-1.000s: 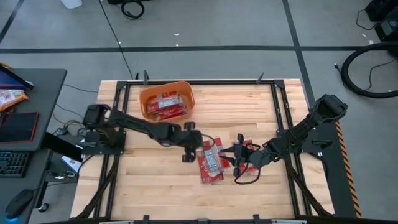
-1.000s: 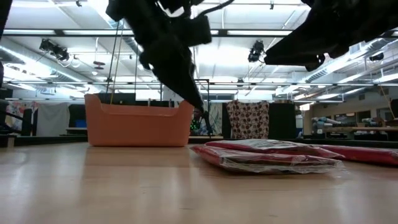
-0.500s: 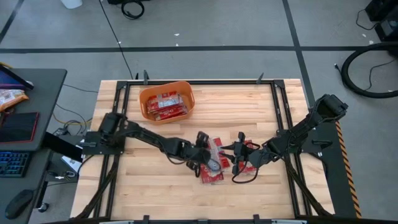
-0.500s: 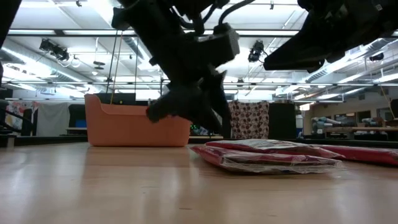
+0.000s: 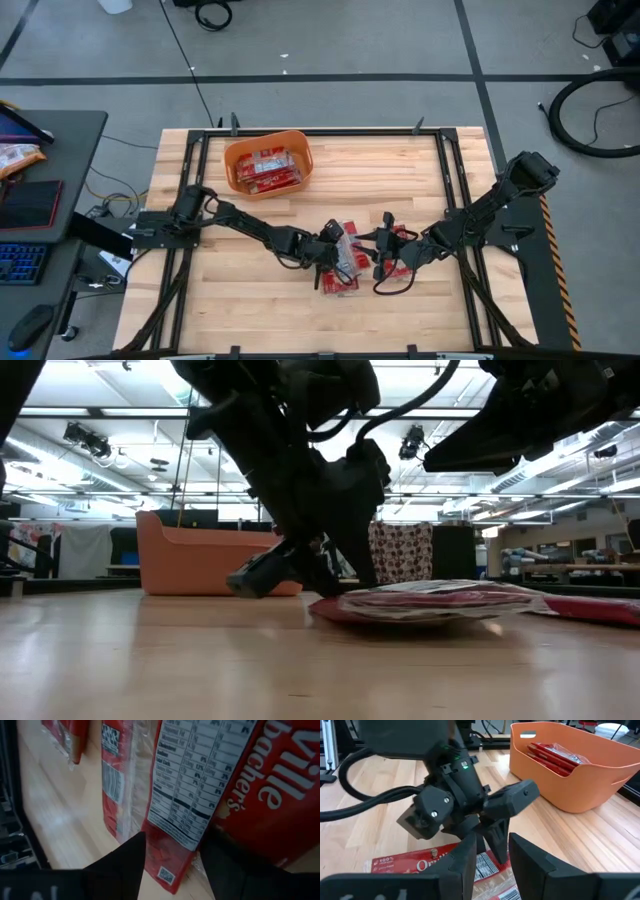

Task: Sort popcorn bags into baskets
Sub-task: Put the red popcorn bag into the orange bin

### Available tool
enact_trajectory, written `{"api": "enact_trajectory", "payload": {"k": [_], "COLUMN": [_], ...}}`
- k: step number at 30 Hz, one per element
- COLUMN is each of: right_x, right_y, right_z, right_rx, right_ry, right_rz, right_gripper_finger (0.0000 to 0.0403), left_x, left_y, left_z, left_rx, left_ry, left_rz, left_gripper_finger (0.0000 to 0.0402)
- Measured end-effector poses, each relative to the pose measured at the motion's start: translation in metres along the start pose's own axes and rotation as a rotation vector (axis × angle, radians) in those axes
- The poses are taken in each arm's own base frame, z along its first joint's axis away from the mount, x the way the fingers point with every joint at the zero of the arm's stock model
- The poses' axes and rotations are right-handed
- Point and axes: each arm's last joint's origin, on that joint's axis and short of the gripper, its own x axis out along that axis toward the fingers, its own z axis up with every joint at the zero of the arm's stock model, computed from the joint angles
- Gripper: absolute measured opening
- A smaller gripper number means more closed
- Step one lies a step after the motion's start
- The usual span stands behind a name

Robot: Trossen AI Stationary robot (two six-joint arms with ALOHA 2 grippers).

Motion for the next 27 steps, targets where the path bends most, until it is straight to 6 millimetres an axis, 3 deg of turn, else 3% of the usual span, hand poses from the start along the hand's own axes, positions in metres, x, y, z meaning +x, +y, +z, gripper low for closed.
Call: {"api": "enact_trajectory", "payload": {"k": [4,12,15,20,27], "right_x": [0.0,0.0,0.0,0.0,0.0], "right_y": [0.0,0.0,0.0,0.0,0.0], "right_z": [0.0,0.0,0.0,-0.001,0.0], "right_rx": [-0.006,-0.007,-0.009,-0.012,-0.009], "right_ry": [0.0,0.0,0.002,0.005,0.002], "right_rz": [0.0,0.0,0.0,-0.001,0.0], "right_gripper_finger": [0.012,0.012,0.012,0.012,0.012], "left_x": [0.006,0.004,-0.005,-0.043,-0.111], "left_y": [0.0,0.001,0.003,0.02,0.056], "left_z": [-0.002,-0.003,-0.003,-0.007,-0.035], "left_rx": [0.032,-0.048,-0.049,-0.104,-0.237], "left_ry": [-0.005,0.001,0.014,0.045,0.15], "left_rz": [-0.015,-0.012,-0.007,0.04,0.196], "left_gripper_finger": [0.0152,0.0025,0.0009,0.001,0.0006]}}
